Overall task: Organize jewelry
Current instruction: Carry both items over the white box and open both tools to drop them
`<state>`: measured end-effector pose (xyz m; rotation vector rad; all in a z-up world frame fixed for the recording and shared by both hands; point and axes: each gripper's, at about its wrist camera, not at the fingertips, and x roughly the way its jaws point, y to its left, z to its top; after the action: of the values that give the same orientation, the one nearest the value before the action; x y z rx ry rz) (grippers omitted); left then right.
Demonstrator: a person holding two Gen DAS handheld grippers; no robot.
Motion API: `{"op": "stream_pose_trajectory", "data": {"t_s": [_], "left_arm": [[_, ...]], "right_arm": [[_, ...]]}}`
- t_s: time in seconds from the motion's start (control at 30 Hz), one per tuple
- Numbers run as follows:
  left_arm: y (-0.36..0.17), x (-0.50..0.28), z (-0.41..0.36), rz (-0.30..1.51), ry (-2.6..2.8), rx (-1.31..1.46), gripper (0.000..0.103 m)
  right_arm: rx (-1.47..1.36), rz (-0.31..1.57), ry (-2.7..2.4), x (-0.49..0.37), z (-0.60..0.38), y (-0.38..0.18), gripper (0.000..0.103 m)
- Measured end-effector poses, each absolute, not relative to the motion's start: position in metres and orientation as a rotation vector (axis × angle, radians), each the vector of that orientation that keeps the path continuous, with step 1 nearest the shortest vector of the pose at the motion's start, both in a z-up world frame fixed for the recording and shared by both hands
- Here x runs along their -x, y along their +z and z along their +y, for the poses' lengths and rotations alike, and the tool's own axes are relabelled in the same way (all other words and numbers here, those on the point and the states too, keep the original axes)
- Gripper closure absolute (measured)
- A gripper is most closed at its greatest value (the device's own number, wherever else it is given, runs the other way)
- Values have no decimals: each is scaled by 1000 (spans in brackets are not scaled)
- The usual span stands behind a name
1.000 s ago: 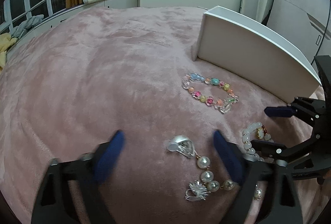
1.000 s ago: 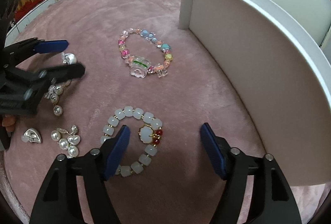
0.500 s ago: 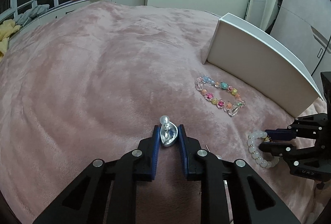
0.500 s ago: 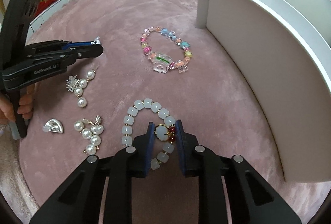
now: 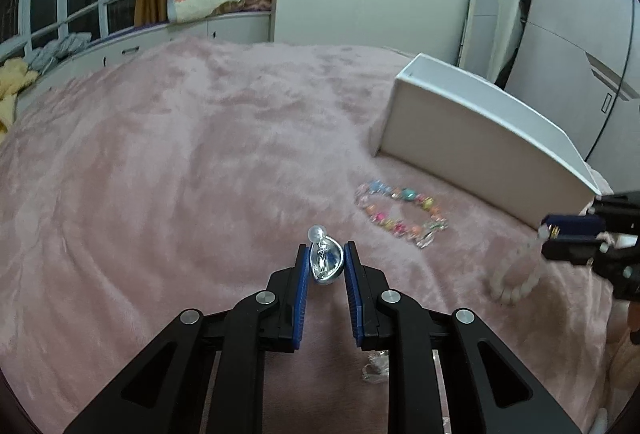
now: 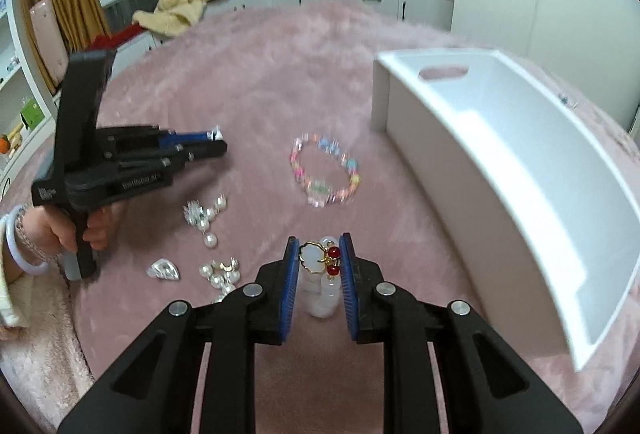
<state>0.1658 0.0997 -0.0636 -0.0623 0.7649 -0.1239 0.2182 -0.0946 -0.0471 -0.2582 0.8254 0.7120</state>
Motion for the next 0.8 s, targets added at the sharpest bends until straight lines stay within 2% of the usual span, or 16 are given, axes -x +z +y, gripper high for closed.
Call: {"op": "stream_pose_trajectory", "data": {"t_s": [0.23,0.47,0.8], "left_arm": [[-23,-165,74,717,-167,68,81],[21,-196,23,684,-231,46,81],[51,-298,-51,738,-274,83,81]], "right_arm": [[144,681,669,-226,-119,6,82],[28,577,543,-247,-164,53,82],[-45,607,390,-288,-220,49,82]]}}
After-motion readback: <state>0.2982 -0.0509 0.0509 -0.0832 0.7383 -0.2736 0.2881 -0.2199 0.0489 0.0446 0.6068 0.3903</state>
